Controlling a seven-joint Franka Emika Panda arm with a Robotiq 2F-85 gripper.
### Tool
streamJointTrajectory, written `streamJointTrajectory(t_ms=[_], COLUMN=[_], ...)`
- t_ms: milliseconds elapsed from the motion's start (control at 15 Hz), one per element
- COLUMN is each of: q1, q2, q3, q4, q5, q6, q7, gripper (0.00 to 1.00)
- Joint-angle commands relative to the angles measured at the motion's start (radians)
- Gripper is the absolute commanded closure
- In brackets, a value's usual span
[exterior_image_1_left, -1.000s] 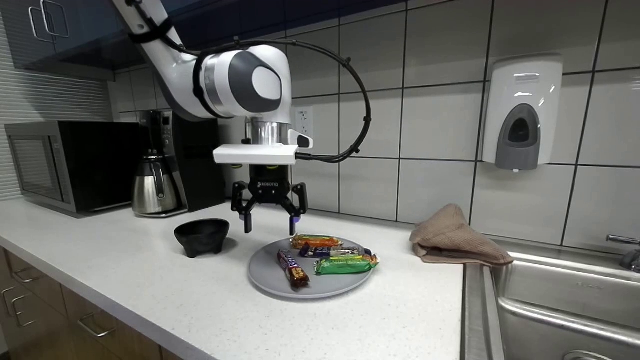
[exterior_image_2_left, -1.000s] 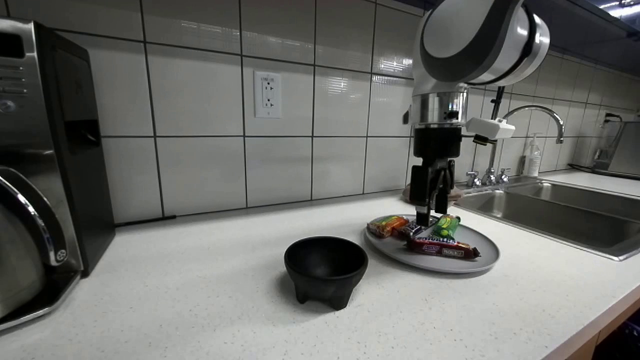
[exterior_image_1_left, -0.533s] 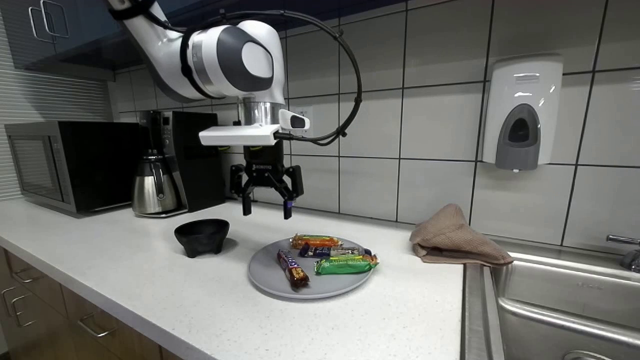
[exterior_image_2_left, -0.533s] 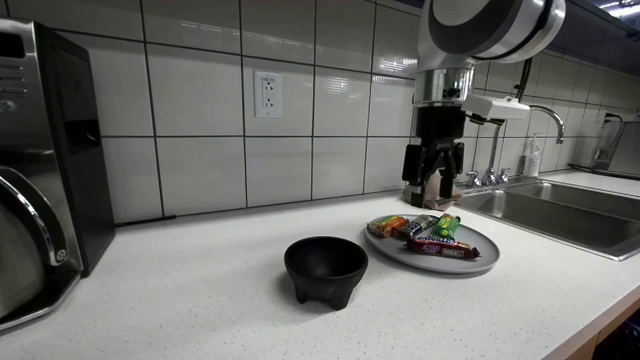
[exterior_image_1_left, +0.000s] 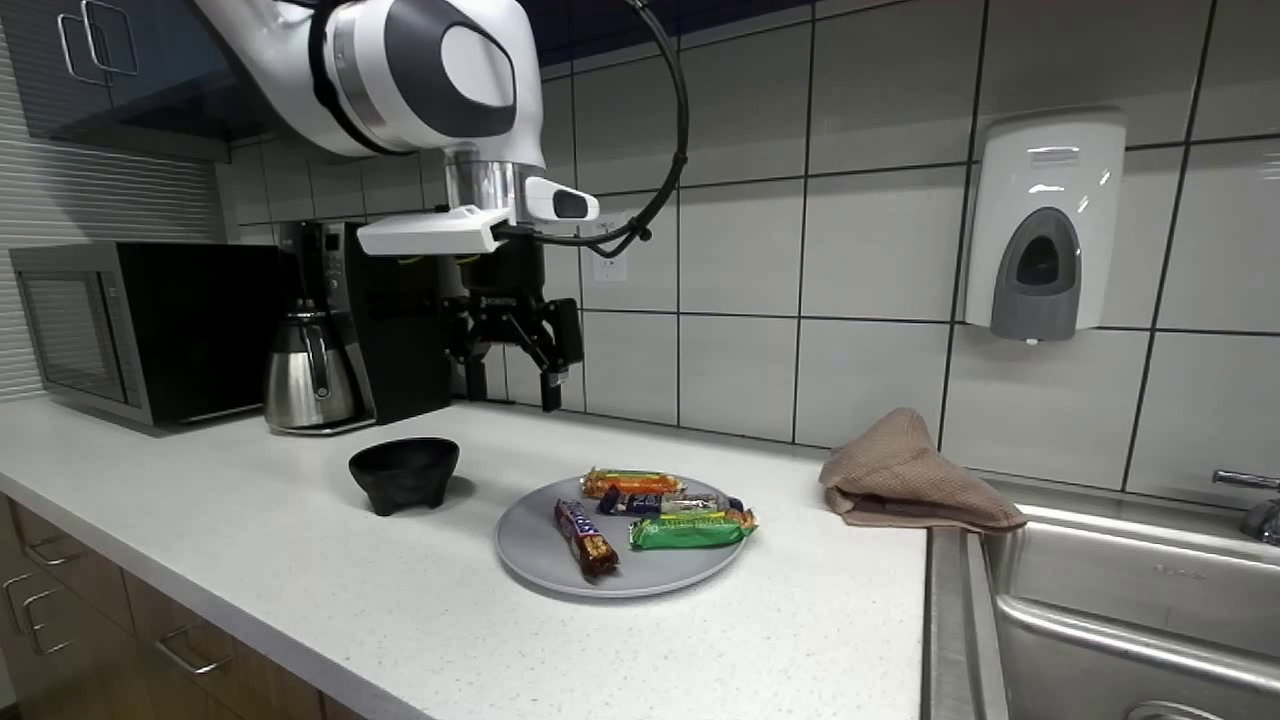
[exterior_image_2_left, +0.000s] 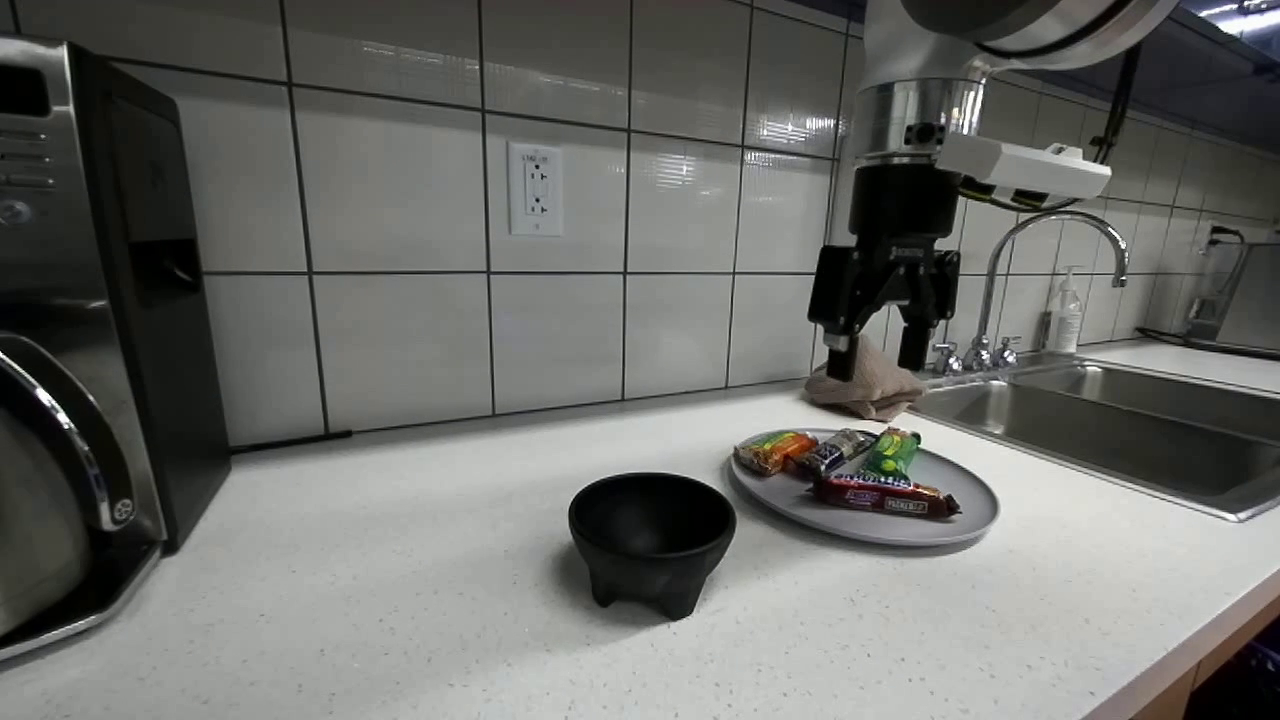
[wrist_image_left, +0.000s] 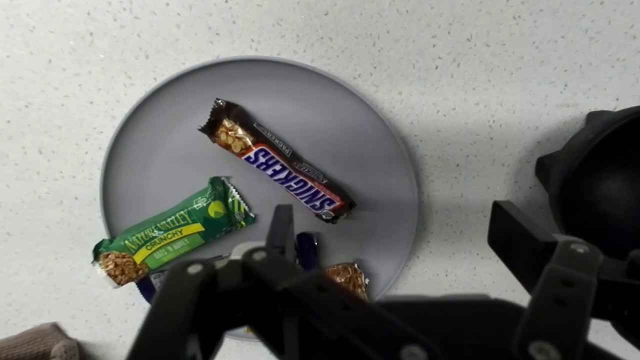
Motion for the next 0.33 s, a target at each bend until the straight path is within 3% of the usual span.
streamJointTrajectory(t_ms=[0,267], q1=[-0.004,-0.004], q2=[0.001,0.012], q3=[0.004,0.004], q4=[0.001,0.001], q5=[0.001,0.001], q6=[-0.002,0.0], q7=[0.0,0.0], gripper=[0.0,0.0])
